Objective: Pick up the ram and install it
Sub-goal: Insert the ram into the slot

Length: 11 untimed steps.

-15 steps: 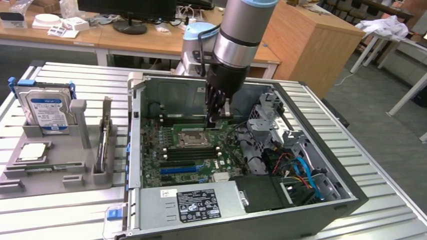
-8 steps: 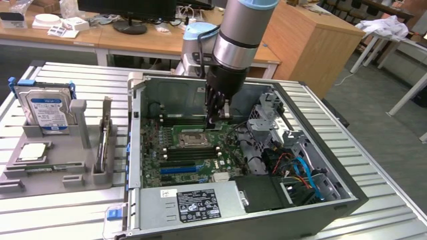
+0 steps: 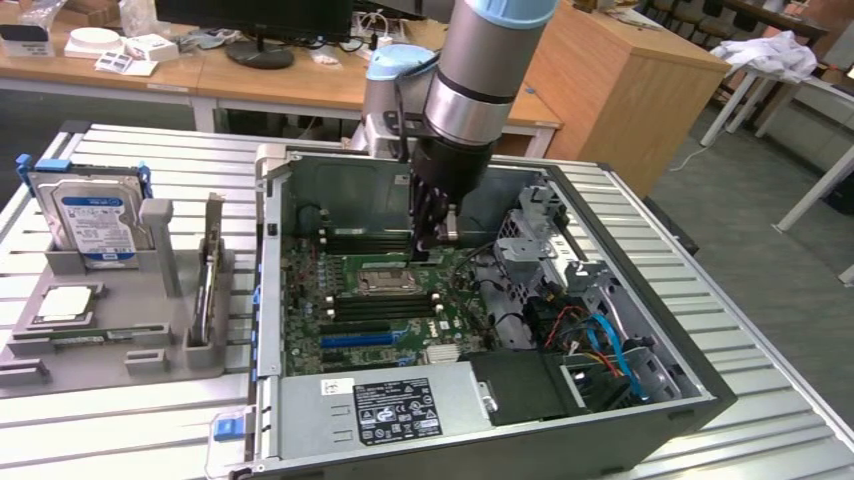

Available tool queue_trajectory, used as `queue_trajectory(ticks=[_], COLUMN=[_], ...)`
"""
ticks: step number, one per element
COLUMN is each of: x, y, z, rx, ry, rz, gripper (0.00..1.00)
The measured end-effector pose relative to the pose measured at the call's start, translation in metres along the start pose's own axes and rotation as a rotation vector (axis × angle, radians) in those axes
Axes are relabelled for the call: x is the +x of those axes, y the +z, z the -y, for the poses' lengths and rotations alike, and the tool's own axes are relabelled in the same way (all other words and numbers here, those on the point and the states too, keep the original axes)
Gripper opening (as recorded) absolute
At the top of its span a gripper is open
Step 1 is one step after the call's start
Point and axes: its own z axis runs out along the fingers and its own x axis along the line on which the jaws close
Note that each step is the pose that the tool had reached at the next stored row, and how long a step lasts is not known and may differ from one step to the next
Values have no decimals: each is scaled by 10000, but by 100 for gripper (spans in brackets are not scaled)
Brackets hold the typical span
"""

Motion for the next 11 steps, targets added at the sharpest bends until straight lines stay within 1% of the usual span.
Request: queue_trajectory(ticks=[11], x=[3], y=[106], z=[3], rx=[1], ry=[3], rz=[-1], gripper=[12])
